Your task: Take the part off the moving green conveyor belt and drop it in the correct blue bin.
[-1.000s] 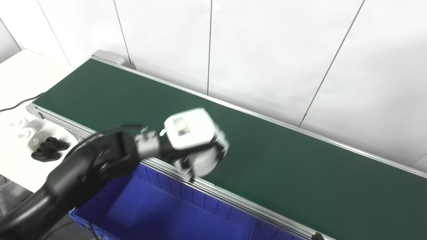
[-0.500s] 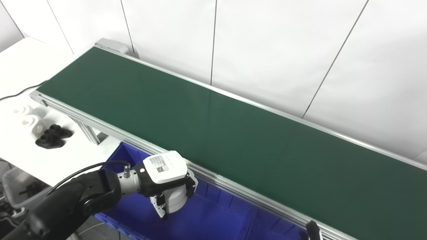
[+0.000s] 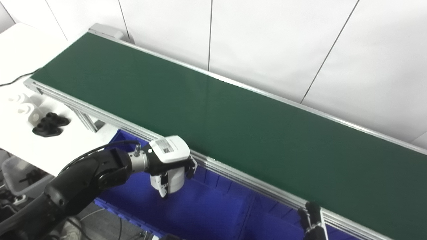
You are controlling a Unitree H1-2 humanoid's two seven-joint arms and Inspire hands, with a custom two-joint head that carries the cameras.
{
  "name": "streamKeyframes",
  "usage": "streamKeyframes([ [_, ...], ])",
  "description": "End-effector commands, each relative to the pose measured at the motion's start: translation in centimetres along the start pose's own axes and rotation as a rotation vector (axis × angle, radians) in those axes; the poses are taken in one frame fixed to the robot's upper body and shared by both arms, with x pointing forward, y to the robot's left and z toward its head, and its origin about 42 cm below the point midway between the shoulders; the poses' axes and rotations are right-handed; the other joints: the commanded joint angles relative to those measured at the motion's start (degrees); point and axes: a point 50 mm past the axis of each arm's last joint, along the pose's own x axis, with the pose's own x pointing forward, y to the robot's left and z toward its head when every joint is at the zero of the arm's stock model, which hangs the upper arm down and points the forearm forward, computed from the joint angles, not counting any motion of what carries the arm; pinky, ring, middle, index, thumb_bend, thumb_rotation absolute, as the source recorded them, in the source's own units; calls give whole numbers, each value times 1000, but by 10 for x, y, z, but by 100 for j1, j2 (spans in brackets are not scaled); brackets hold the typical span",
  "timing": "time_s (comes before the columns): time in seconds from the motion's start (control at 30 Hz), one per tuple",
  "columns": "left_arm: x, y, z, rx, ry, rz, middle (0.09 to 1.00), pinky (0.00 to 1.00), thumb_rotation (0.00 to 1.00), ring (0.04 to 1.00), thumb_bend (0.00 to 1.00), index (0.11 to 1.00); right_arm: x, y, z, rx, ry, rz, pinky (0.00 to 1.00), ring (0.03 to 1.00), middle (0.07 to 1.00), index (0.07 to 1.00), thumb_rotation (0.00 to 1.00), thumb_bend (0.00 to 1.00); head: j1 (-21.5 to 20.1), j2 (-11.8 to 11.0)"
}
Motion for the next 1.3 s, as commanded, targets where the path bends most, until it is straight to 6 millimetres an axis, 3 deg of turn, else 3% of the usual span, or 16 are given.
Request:
streamKeyframes([
  [0.0,1,18,-3,36,5,34,489,305,0,374,495,548,0,-2,10,1,-28,7,1000,951,984,1000,1000,858,-3,4],
  [0.1,1,19,-2,17,16,-1,505,362,0,406,500,530,0,-4,11,3,-28,7,1000,945,980,1000,1000,857,-20,22],
  [0.13,1,19,-1,-3,31,-15,493,390,0,468,514,515,0,-4,12,2,-25,7,1000,943,978,1000,1000,862,-50,29],
  [0.17,0,19,-1,-26,44,-28,559,421,40,509,518,503,0,-4,12,1,-24,7,1000,940,975,1000,1000,868,-50,29],
  [0.2,-1,19,-1,-48,52,-41,591,440,80,531,589,527,1,-5,13,0,-23,7,1000,938,973,1000,1000,870,-65,26],
  [0.23,-2,20,0,-66,56,-54,637,481,209,579,789,613,1,-5,13,1,-22,9,1000,937,972,998,1000,873,-65,26],
  [0.37,-9,26,5,-89,22,-86,692,564,399,661,899,672,2,-5,14,-5,-23,12,1000,931,966,994,1000,877,-115,39],
  [0.53,-17,34,11,-111,-29,-85,683,554,549,642,893,665,2,-5,15,-10,-23,12,994,930,963,990,1000,878,-159,27],
  [0.73,-24,46,18,-148,-85,-28,677,518,566,624,902,646,1,-6,15,-7,-20,15,984,927,960,985,1000,884,-233,12],
  [0.87,-39,69,41,-227,-192,71,644,477,513,583,913,613,1,-5,16,-6,-15,16,986,923,956,984,1000,879,-340,36],
  [1.03,-66,93,81,-562,-326,237,595,463,562,534,947,575,1,1,16,-3,-12,16,979,921,950,976,1000,882,-783,98],
  [1.1,-71,96,103,-806,-393,335,598,480,530,549,918,583,3,4,16,-1,-12,13,969,914,945,969,1000,884,-1050,119],
  [1.13,-68,90,114,-920,-410,435,599,486,519,555,906,586,4,7,15,-2,-12,13,967,912,944,967,1000,885,-1300,143],
  [1.17,-66,86,121,-994,-414,506,620,504,552,579,875,609,4,8,15,-3,-12,13,960,909,941,964,998,883,-1300,143],
  [1.2,-59,74,124,-1067,-399,583,632,515,572,595,855,624,6,12,15,-3,-12,13,956,906,940,961,996,882,-1625,180],
  [1.27,-46,49,130,-1147,-316,672,740,637,615,711,751,743,9,18,15,-12,-16,15,950,907,934,955,990,876,-1830,179],
])
